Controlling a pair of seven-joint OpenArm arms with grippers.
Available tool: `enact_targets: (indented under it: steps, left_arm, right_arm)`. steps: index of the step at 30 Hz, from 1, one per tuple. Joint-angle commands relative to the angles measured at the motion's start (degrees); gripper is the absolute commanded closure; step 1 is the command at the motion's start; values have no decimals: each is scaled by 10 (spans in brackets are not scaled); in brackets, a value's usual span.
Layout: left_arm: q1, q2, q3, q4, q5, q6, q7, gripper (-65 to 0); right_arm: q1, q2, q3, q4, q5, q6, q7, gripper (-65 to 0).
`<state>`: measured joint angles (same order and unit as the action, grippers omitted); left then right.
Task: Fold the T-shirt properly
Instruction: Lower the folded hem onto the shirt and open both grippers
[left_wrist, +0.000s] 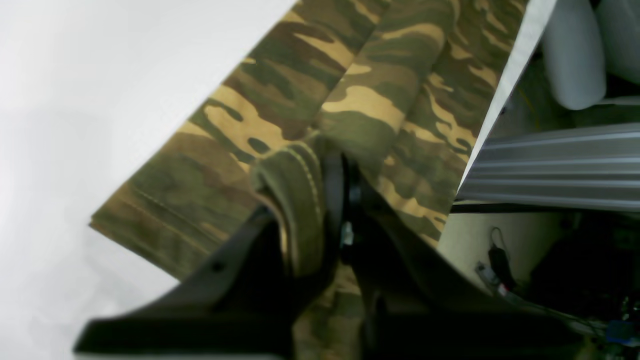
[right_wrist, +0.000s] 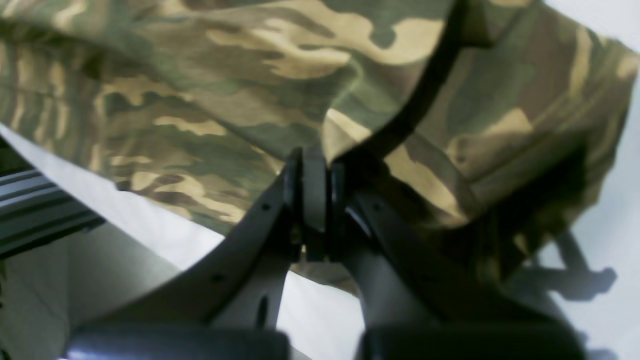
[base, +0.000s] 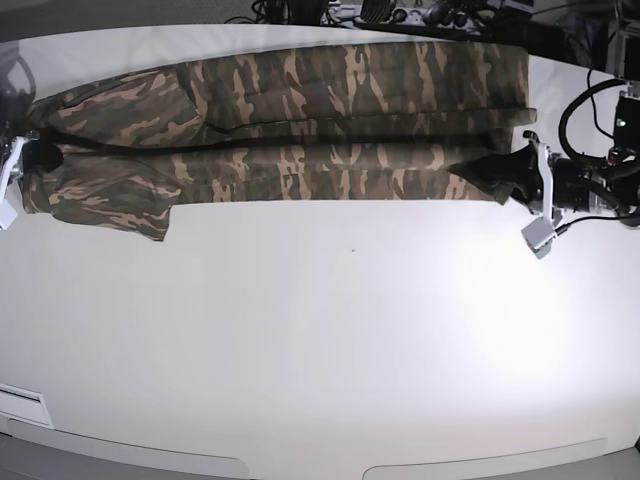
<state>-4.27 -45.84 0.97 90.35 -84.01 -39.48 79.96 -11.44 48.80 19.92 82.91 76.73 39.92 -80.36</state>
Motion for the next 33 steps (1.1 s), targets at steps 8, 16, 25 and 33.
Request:
enact_targets:
  steps: [8,16,25,33]
  left_arm:
    - [-3,-10,-6,8,-10,-5,0,-328]
    - [-2,-8,-6,8,-10,-5,0,-330]
    - [-2,-8,-6,8,-10,3,0,-330]
    - [-2,-8,-6,8,-10,5,0,-330]
  right_arm:
    - [5,38,7,6,26,1,4,-407]
    - [29,46,7,6,83,1,23,-407]
    - [29,3,7,6,-45,-40,104,-407]
    - [29,-45,7,5,-87,-63,150,-407]
